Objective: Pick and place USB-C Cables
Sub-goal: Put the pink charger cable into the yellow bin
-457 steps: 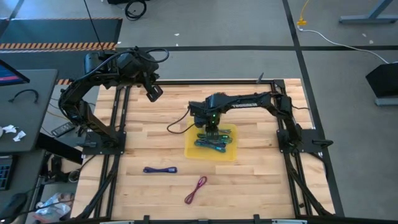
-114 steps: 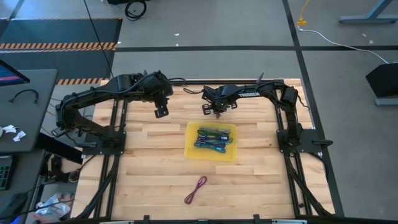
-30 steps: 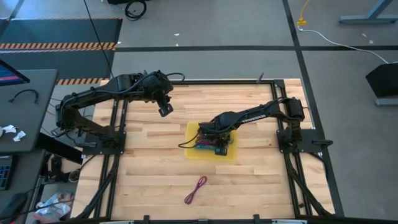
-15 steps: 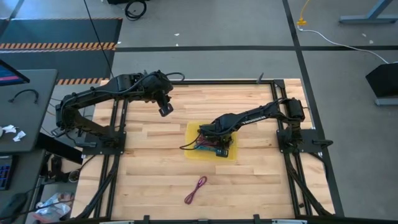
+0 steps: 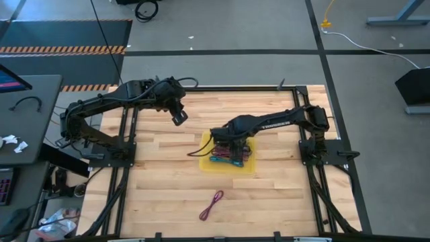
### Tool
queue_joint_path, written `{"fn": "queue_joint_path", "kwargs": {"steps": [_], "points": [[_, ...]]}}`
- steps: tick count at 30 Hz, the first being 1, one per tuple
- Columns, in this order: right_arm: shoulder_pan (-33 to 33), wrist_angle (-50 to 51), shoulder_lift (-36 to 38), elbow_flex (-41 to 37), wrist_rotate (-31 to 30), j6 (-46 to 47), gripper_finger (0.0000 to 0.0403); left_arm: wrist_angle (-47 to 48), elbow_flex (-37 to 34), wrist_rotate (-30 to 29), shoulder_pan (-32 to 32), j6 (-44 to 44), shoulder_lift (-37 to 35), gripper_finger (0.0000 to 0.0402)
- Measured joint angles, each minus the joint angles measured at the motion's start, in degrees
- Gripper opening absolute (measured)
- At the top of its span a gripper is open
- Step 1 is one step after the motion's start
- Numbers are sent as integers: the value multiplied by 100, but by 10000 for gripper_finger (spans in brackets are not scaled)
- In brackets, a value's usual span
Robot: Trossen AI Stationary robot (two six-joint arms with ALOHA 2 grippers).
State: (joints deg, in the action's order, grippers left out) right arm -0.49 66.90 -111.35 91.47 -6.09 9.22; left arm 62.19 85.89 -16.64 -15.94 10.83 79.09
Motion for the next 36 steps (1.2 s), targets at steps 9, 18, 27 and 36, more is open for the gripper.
{"fn": "queue_joint_path", "kwargs": {"steps": [9,18,27,36], "points": [[511,1982,0,1728,-2193,-405,148,909,0,5,444,1339,0,116],[1558,2165,485,2684,-3220,-1201,147,1040,-7,-7,1448,3084,5,116],[2873,1958,1548,2700,-2864,-1275,146,1042,-9,-250,2638,5187,432,116],[3575,1718,2295,2698,-2389,-1657,146,288,-9,687,3501,6401,1282,116]]}}
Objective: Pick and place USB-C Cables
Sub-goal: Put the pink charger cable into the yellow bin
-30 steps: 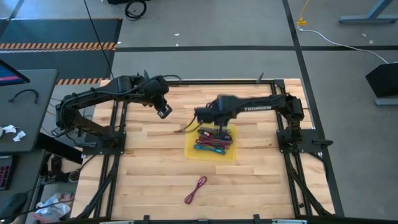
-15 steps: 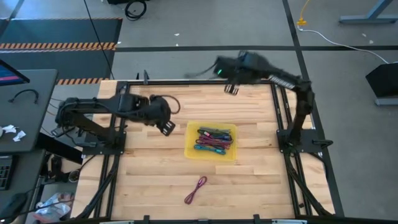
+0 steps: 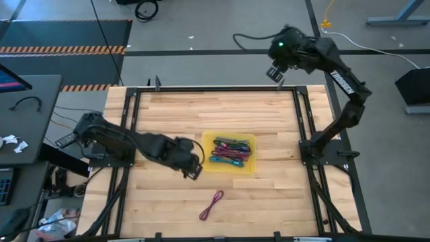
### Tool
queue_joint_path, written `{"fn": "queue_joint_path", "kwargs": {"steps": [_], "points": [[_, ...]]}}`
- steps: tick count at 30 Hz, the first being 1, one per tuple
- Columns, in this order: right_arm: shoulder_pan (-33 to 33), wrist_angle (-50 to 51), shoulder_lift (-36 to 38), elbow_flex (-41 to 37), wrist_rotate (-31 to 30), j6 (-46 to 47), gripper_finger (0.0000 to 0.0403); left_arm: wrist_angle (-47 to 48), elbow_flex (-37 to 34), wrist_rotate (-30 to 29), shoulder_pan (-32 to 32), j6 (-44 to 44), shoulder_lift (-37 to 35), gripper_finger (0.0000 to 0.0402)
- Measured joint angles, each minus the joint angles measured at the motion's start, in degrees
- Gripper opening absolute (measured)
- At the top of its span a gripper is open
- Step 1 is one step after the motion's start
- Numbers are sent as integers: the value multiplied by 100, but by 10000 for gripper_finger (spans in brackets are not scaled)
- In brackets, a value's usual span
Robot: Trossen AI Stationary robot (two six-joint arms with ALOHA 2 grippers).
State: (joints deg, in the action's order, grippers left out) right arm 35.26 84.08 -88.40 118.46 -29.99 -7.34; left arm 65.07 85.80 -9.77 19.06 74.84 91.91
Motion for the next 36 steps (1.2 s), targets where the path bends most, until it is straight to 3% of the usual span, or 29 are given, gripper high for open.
{"fn": "queue_joint_path", "kwargs": {"steps": [10,24,33,36], "points": [[175,-363,247,0,292,-332,146,-945,0,1100,396,1121,788,117],[174,-385,228,-5,611,-250,144,-2039,0,1107,549,722,1712,201],[175,-387,225,-5,632,-750,145,-3704,0,1137,556,1155,2553,193],[178,-390,225,-5,782,-858,144,-4091,0,1442,556,1150,2810,192]]}}
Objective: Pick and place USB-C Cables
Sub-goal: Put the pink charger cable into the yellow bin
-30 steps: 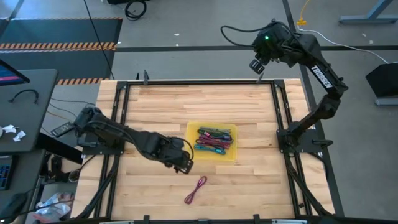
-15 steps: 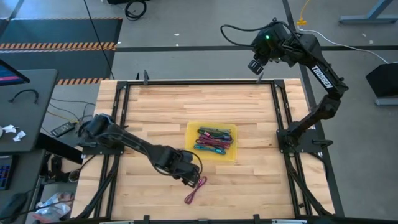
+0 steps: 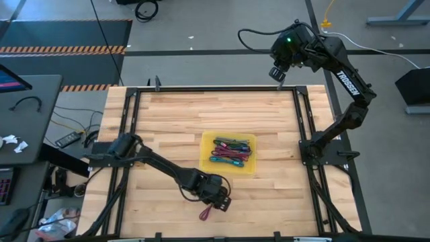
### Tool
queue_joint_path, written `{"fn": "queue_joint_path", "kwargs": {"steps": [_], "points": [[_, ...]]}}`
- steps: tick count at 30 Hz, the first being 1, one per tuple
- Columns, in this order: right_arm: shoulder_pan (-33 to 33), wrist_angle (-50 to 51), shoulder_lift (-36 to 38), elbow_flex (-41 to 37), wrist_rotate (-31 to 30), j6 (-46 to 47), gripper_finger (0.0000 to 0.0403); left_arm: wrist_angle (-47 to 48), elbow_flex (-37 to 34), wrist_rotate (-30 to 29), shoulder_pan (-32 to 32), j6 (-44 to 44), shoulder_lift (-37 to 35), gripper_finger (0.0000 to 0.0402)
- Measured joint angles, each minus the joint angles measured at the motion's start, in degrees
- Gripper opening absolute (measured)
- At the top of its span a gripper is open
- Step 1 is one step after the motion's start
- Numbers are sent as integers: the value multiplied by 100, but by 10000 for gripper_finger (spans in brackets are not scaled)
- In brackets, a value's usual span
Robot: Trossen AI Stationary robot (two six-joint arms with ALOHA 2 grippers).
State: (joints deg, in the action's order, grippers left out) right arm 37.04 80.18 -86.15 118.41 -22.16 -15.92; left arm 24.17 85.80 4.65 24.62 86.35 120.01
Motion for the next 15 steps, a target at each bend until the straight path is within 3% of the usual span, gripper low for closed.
{"fn": "queue_joint_path", "kwargs": {"steps": [5,10,15], "points": [[0,-79,-1,0,512,-121,143,-7,28,645,43,-46,326,192],[-2,-89,-2,0,987,-177,144,36,42,685,66,0,475,192],[-2,-108,-4,0,1037,-182,142,203,40,433,35,-44,487,173]]}}
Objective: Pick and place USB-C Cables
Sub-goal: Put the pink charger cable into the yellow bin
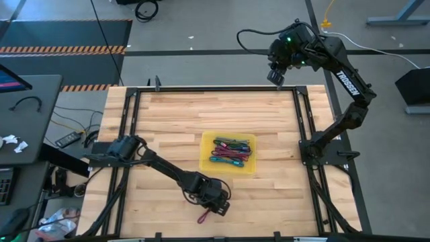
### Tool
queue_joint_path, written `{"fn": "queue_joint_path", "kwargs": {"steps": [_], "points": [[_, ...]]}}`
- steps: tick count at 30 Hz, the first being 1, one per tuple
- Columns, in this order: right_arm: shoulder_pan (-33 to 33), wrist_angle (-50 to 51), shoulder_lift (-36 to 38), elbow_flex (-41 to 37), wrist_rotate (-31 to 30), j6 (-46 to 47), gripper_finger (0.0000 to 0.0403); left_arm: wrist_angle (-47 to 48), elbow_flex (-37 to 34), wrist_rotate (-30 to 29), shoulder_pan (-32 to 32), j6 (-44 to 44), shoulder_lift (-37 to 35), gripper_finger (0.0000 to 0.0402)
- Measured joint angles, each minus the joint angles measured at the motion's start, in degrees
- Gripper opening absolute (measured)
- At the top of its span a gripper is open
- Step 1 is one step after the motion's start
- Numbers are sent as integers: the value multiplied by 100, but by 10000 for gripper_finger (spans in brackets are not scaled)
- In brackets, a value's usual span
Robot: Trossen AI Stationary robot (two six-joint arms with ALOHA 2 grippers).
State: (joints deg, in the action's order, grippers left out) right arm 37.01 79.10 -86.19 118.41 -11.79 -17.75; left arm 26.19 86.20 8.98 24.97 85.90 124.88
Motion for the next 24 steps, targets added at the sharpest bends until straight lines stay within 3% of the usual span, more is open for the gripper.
{"fn": "queue_joint_path", "kwargs": {"steps": [5,11,18,24], "points": [[0,-27,0,0,169,16,142,974,7,-438,-4,-15,-13,112],[-1,-25,0,0,642,19,142,1317,11,-887,7,-732,-33,17],[0,-27,0,0,695,21,140,1542,110,-1011,-5,-1059,-55,9],[0,-39,0,-2,697,21,140,2840,1273,-1017,-17,-1857,-13,9]]}}
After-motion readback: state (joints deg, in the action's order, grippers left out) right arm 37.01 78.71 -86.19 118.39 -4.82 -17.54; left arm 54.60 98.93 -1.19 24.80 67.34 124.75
